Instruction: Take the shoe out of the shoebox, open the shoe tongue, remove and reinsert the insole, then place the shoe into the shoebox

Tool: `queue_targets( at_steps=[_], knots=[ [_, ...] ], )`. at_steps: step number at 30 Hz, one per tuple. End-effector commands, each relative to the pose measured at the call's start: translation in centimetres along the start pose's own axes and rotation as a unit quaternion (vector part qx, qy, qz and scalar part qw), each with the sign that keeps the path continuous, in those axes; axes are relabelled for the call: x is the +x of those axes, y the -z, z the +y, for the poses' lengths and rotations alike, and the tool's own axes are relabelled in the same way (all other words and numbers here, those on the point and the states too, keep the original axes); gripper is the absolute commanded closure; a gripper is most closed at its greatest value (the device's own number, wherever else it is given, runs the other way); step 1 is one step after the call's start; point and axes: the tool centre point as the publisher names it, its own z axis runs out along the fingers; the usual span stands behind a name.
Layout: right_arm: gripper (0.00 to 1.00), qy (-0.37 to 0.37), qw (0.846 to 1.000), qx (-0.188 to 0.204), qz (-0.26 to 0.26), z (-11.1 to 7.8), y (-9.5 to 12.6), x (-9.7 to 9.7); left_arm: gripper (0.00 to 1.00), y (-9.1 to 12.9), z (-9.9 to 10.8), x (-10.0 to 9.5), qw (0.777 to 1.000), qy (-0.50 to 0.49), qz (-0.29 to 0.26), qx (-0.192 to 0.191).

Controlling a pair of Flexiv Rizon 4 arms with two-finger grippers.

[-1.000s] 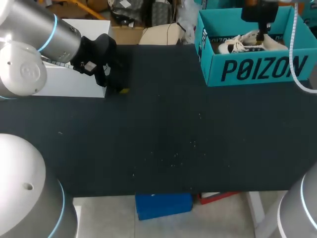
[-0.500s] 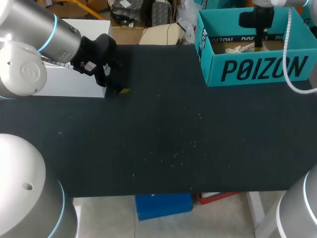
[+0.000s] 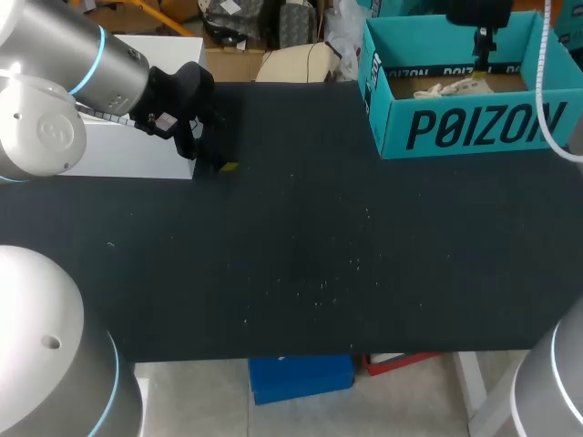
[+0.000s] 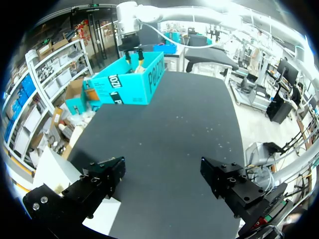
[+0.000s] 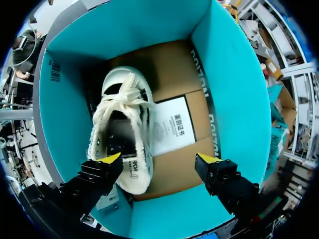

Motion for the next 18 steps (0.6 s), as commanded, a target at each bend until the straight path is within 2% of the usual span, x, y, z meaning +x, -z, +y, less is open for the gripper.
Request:
queue_targets(
  at_steps=[1,5,9,13,18],
  knots=[
    [0.00,-0.011,0.998,0.015,-0.060,0.5,5.1,3.6,0.00,0.0,0.0,0.1,1.000,0.000,-0.002,-0.001],
    [0.00,-0.038,0.995,0.027,-0.085,1.0,8.3,5.4,0.00,0.0,0.0,0.1,1.000,0.000,-0.002,-0.001],
    [0.00,-0.068,0.991,0.037,-0.110,1.6,11.1,8.1,0.00,0.0,0.0,0.1,1.000,0.000,-0.002,-0.001],
    [0.00,-0.097,0.986,0.041,-0.126,2.2,12.7,11.2,0.00,0.0,0.0,0.1,1.000,0.000,-0.002,-0.001],
    [0.00,-0.136,0.980,0.060,-0.129,2.9,13.2,14.8,0.00,0.0,0.0,0.1,1.000,0.000,-0.002,-0.001]
  ],
)
